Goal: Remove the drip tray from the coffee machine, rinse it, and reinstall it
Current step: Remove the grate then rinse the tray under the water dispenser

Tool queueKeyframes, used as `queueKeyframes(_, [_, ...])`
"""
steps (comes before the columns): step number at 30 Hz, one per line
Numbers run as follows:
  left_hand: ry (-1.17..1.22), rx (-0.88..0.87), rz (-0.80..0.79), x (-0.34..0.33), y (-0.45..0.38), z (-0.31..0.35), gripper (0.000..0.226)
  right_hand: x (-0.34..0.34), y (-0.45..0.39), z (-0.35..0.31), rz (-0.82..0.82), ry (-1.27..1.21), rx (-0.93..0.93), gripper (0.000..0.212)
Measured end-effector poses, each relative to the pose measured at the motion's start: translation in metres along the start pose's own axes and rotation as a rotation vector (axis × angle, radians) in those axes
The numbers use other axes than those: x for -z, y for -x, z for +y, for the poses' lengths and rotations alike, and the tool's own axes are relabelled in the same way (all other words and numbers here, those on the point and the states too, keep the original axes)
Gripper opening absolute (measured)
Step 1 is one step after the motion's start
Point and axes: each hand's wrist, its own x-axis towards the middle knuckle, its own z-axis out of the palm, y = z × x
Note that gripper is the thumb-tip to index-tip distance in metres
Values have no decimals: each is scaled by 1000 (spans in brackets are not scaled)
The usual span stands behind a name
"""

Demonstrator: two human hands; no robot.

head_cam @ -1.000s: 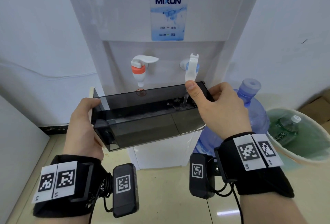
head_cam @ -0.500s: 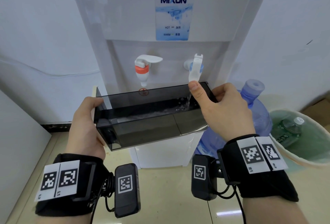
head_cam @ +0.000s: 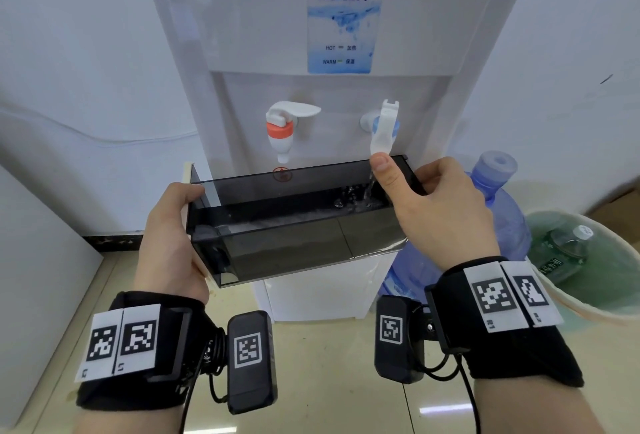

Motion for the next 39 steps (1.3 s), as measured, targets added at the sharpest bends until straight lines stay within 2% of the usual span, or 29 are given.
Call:
queueKeyframes(13, [17,3,-18,-3,-4,2,21,-1,-5,-3,12,-12,13,79])
queueKeyframes(20, [18,-5,-30,-6,-4,5,31,-1,-8,-5,29,-12,15,79])
queueKeyframes(35, [21,-25,-22,-7,-6,6,22,0,-11,-6,27,-9,27,80])
queueKeyframes(39, [29,-20,-27,-10,-9,8,32,0,-14,-8,27,-15,34,82])
